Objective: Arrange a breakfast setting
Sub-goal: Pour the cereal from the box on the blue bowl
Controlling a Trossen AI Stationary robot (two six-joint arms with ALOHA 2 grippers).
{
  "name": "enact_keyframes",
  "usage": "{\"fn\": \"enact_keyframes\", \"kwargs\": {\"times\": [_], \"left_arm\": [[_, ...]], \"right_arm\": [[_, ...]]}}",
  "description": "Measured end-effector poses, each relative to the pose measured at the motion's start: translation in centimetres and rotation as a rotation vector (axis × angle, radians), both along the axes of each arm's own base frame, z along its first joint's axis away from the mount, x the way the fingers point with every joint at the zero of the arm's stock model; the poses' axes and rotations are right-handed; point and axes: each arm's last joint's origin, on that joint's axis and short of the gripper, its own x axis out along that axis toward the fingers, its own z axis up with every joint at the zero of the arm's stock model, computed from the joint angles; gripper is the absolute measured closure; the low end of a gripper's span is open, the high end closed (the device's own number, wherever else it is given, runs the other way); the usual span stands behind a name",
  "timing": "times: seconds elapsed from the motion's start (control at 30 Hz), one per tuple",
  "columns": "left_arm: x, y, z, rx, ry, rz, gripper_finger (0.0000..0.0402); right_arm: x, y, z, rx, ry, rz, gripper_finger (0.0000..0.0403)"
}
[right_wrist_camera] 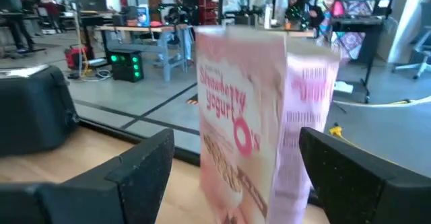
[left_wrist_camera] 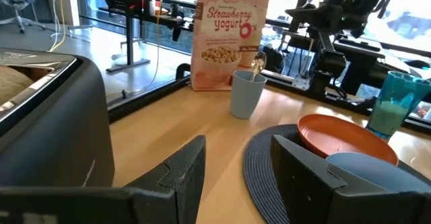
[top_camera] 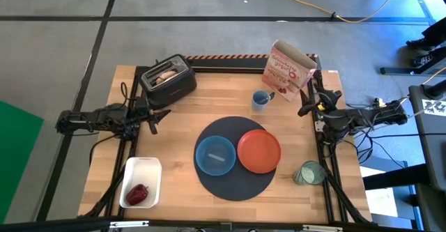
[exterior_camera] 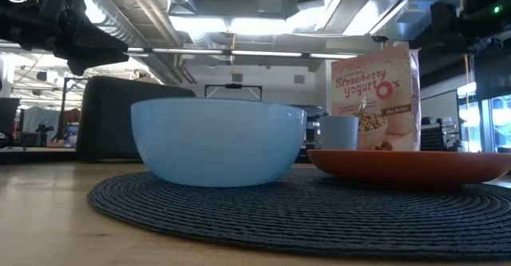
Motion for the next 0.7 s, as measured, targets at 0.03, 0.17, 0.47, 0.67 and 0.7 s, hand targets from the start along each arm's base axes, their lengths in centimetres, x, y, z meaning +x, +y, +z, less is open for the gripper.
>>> {"fn": "enact_keyframes", "kwargs": {"times": [0.03, 0.17, 0.47, 0.67, 0.7], "left_arm": [[0.0, 0.0, 0.0, 0.0, 0.0, 0.0, 0.0239], [0.2, 0.0, -0.4, -0.003, 0.003, -0.009, 0.0239], [0.9, 0.0, -2.4, 0.006, 0.01, 0.008, 0.0239], [1.1, 0.0, -1.6, 0.072, -0.045, 0.003, 0.0239], [1.1, 0.0, -1.5, 0.085, -0.053, 0.003, 0.0239]], "right_arm": [[-0.1, 0.0, 0.5, -0.007, -0.002, 0.0, 0.0095], [-0.5, -0.2, 2.1, -0.011, -0.031, -0.024, 0.0095], [-0.6, -0.2, 1.7, -0.05, 0.059, -0.04, 0.0077], [-0.5, -0.8, 2.0, -0.073, 0.116, -0.119, 0.0065], [-0.6, -1.0, 2.1, -0.071, 0.119, -0.143, 0.0066]]}}
